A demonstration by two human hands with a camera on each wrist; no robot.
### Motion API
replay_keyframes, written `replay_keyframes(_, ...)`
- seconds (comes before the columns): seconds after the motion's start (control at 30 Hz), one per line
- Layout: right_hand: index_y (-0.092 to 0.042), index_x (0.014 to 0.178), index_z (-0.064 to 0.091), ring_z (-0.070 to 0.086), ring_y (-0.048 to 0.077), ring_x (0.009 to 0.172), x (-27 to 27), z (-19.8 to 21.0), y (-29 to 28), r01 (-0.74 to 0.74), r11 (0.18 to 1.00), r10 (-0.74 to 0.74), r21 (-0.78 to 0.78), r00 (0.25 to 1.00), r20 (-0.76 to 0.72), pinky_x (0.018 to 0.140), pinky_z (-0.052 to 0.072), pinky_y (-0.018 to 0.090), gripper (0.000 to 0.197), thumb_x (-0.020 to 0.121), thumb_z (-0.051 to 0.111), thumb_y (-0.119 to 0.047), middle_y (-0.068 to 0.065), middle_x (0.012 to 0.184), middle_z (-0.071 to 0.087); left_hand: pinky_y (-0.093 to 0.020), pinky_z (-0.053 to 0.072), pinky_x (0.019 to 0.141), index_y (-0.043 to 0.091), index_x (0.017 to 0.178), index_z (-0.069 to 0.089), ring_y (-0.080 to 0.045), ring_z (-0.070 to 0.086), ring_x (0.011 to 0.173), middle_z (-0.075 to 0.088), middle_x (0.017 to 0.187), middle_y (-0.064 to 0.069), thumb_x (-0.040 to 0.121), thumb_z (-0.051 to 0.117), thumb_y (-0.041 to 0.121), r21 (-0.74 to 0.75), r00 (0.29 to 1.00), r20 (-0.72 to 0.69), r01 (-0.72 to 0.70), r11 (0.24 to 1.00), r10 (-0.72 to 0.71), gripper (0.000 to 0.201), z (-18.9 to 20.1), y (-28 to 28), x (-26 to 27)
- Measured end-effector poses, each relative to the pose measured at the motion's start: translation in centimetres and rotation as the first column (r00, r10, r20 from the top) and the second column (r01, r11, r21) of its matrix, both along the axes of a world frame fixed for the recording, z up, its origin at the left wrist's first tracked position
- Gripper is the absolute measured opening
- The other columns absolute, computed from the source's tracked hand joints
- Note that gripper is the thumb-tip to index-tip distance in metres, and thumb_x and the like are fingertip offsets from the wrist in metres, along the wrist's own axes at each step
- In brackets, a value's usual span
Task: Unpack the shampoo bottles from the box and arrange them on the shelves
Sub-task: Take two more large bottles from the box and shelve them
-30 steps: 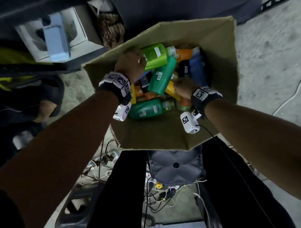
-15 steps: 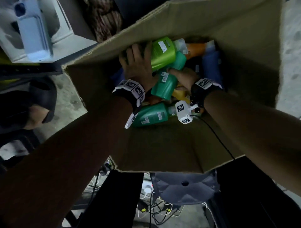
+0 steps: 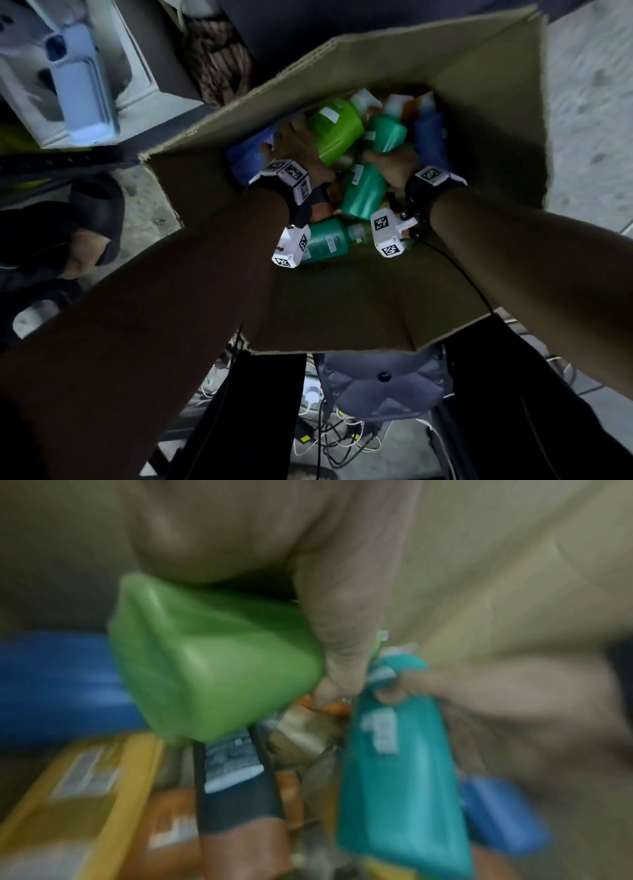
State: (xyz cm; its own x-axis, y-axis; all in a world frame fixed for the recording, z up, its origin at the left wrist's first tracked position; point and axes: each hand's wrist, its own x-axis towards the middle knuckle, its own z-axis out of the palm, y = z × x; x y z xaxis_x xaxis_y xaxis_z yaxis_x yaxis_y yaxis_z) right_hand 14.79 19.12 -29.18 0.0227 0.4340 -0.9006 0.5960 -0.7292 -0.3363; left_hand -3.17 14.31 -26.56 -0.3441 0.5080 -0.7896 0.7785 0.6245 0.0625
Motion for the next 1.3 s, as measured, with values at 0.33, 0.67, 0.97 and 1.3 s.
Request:
replay_keyframes(0.33,-0.006,0.128,0.062,0.072,0.027,0.101,3.0,8.8,-1.2,-0.132,0.99,0.128,-0.04,0.988,-0.087,0.08,0.061,0.04,0.065,0.069,0.089,-0.007,0.013,0.116,0.072,-0.046,0.049,0.108,0.016,0.138,0.058,-0.027,0.059,0.127,0.06,0.142,-0.009,0.062,0.097,0.039,-0.033,0.76,0.295,-0.598,0.801,0.58,0.088,5.1,-7.2,1.4)
replay_keyframes(0.67,-0.015,0.117,0.063,0.073,0.027,0.1,5.6,17.0,-3.7,-0.177,0.979,0.16,-0.103,0.976,-0.151,0.084,0.06,0.042,0.048,0.076,0.087,-0.013,0.011,0.112,0.073,-0.047,0.055,0.1,0.014,0.135,0.065,-0.028,0.069,0.111,0.071,0.125,-0.012,0.074,0.089,0.044,-0.161,0.47,0.364,-0.819,0.551,0.804,0.072,13.6,-11.7,3.5)
replay_keyframes(0.97,-0.013,0.132,0.044,0.073,0.032,0.093,7.3,23.1,-6.3,-0.06,0.988,0.038,-0.145,0.988,-0.152,0.079,0.06,0.046,0.074,0.075,0.088,-0.027,0.014,0.113,0.069,-0.054,0.055,0.1,0.012,0.127,0.068,-0.034,0.07,0.111,0.072,0.121,-0.018,0.032,0.084,0.047,-0.206,0.451,0.464,-0.783,0.588,0.763,0.103,20.7,-12.5,3.5)
replay_keyframes(1.3,-0.013,0.135,0.045,0.07,0.031,0.095,6.6,31.4,-10.5,-0.108,0.989,0.098,-0.101,0.99,-0.099,0.084,0.061,0.05,0.098,0.053,0.087,-0.044,0.012,0.114,0.065,-0.027,0.057,0.062,0.0,0.126,0.066,-0.017,0.065,0.074,0.07,0.096,-0.01,0.088,0.076,0.0,-0.194,0.435,0.468,-0.799,0.57,0.769,0.039,31.2,-15.0,4.1)
